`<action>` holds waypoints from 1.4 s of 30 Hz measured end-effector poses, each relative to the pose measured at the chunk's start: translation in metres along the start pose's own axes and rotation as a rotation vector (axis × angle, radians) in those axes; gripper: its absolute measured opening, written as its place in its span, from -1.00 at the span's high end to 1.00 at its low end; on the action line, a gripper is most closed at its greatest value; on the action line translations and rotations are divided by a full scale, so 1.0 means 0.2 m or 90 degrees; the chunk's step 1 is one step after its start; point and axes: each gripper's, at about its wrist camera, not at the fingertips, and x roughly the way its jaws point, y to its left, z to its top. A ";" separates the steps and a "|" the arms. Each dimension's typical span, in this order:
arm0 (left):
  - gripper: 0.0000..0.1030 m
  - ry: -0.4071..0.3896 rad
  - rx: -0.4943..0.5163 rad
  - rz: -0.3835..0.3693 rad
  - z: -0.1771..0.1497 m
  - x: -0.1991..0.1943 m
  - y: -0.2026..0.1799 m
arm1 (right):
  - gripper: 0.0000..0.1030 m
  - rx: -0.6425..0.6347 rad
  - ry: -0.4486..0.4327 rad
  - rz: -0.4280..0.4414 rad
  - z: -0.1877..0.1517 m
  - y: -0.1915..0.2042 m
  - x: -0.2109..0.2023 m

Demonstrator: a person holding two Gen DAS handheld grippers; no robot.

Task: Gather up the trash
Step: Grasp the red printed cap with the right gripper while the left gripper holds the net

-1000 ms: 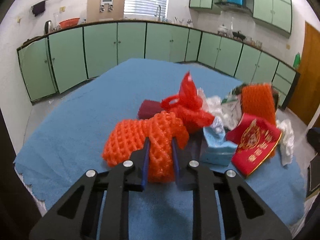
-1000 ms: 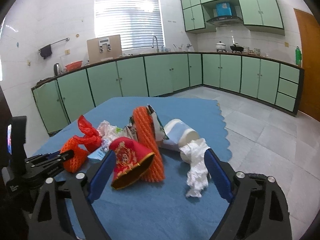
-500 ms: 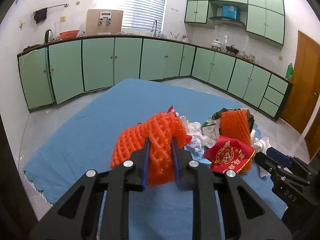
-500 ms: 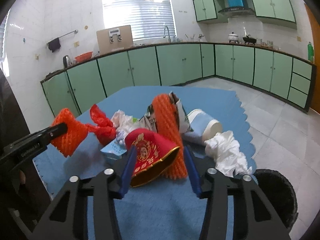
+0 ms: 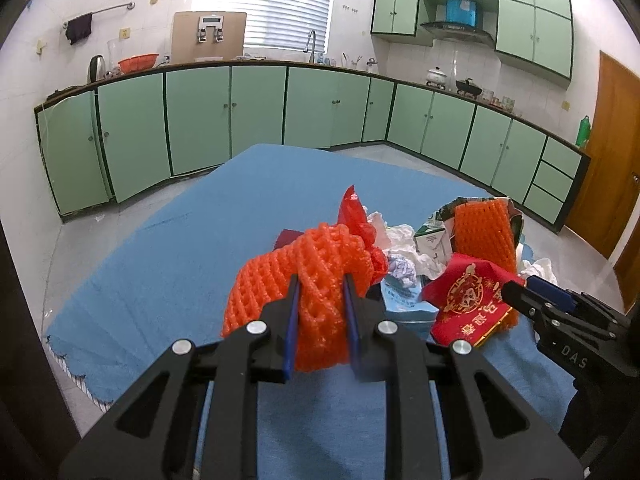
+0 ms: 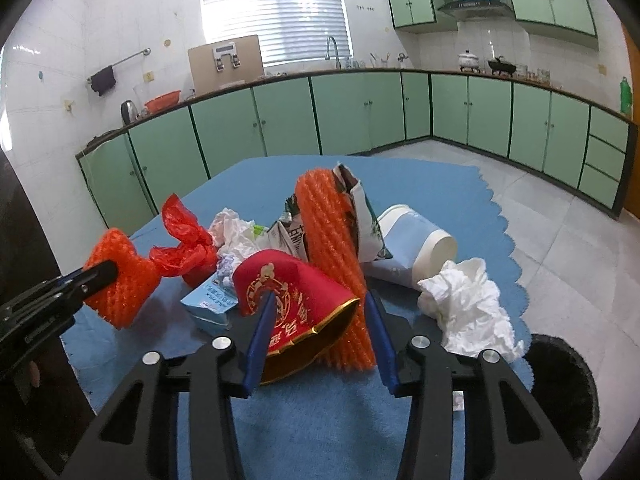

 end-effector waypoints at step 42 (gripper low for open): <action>0.63 -0.009 -0.011 -0.008 0.01 -0.07 0.03 | 0.72 0.002 0.009 0.065 0.09 0.09 -0.06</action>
